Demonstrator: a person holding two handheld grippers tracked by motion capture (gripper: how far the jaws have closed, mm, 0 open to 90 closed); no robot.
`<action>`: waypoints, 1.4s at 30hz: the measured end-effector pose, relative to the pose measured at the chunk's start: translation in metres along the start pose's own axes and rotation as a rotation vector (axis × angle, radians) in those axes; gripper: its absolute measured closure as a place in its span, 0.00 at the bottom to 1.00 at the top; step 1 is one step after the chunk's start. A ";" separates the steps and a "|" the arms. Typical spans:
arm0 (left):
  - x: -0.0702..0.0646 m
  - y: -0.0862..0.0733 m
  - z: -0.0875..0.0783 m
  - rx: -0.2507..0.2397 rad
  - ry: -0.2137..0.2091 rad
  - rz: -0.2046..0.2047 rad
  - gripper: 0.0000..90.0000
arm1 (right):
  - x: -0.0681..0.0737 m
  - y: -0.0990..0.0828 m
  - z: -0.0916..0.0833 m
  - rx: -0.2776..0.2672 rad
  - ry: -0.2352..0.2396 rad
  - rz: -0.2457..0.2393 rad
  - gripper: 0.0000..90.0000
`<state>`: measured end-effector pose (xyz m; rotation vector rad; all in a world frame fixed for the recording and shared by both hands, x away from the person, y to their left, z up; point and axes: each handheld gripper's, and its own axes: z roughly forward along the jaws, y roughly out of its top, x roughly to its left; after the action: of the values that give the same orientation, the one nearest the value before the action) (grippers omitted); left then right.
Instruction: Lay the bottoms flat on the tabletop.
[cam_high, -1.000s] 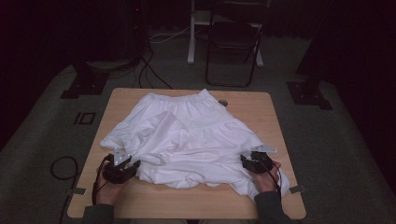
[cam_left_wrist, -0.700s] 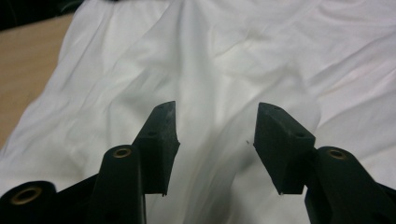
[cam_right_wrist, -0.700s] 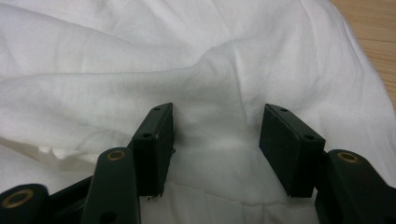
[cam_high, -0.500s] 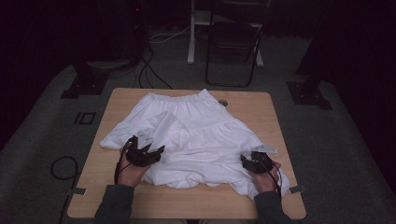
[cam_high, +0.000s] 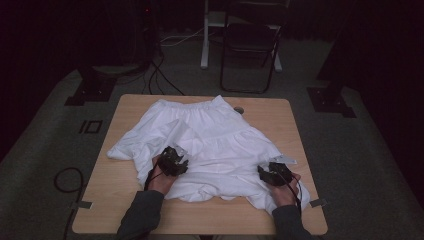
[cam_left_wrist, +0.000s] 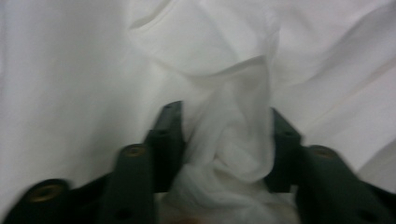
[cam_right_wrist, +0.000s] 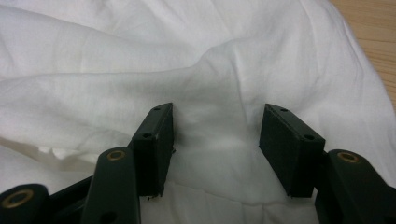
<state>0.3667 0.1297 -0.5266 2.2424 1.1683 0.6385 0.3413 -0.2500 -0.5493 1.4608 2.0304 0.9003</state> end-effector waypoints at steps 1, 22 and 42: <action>0.003 -0.002 -0.002 -0.005 0.003 -0.010 0.75 | 0.000 0.000 0.000 0.000 0.000 -0.001 0.49; 0.057 -0.092 -0.070 0.039 0.172 -0.081 0.93 | 0.000 0.000 0.000 0.001 0.001 -0.002 0.49; 0.073 -0.105 -0.141 -0.173 0.104 -0.231 0.56 | 0.000 0.000 0.000 0.000 0.001 -0.001 0.49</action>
<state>0.2543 0.2755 -0.4765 1.9163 1.3450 0.7387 0.3415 -0.2501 -0.5493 1.4592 2.0316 0.9005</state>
